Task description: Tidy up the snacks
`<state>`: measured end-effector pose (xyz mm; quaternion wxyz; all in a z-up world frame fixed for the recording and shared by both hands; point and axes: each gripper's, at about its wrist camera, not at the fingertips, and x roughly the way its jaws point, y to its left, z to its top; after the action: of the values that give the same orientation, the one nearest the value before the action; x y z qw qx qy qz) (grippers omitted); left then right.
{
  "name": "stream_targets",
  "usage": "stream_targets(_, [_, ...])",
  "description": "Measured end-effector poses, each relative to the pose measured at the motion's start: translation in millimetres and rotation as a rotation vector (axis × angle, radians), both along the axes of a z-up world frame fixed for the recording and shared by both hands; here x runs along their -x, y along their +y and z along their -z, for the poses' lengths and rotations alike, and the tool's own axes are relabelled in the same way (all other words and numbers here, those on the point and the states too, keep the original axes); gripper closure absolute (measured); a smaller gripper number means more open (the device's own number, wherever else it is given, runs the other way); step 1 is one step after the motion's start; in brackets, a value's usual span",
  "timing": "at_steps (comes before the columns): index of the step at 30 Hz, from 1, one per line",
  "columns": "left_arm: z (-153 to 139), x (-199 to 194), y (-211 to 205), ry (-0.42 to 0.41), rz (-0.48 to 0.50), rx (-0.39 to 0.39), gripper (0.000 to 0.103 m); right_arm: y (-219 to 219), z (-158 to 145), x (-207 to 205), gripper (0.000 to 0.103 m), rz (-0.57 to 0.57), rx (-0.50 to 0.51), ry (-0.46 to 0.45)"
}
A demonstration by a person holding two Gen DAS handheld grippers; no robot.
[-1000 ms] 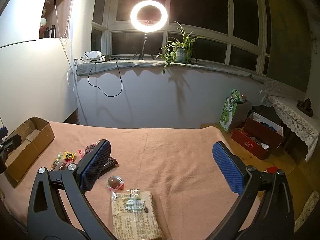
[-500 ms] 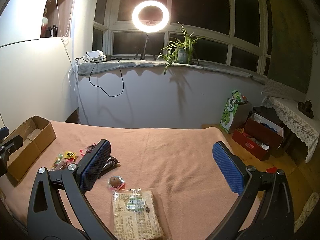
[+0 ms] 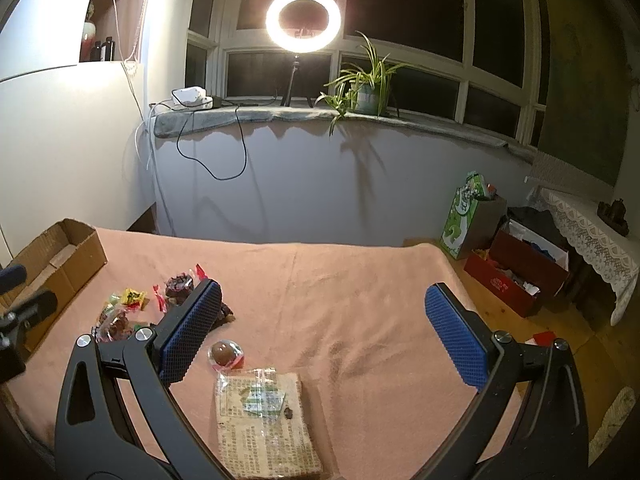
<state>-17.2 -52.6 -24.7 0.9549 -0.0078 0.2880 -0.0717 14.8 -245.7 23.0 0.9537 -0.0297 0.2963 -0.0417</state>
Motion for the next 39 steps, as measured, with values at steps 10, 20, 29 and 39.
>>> stream_targets(10, [31.3,-7.6,-31.0,0.183,0.170,0.082,0.024,-14.0,26.9,-7.2,0.000,-0.067,-0.040,0.142])
stream_targets(20, [59.0,-15.1,-67.2,0.375,0.320,0.205,0.026,-47.7,87.8,-23.3,0.000,-0.222,-0.342,0.467])
stream_targets(29, [87.2,-24.8,-83.1,0.536,0.389,0.327,0.035,-45.5,111.6,-30.7,0.007,-0.301,-0.506,0.638])
stream_targets(39, [85.1,-28.4,-100.4,0.540,0.450,0.328,0.053,-35.2,124.1,-35.0,0.024,-0.332,-0.568,0.718])
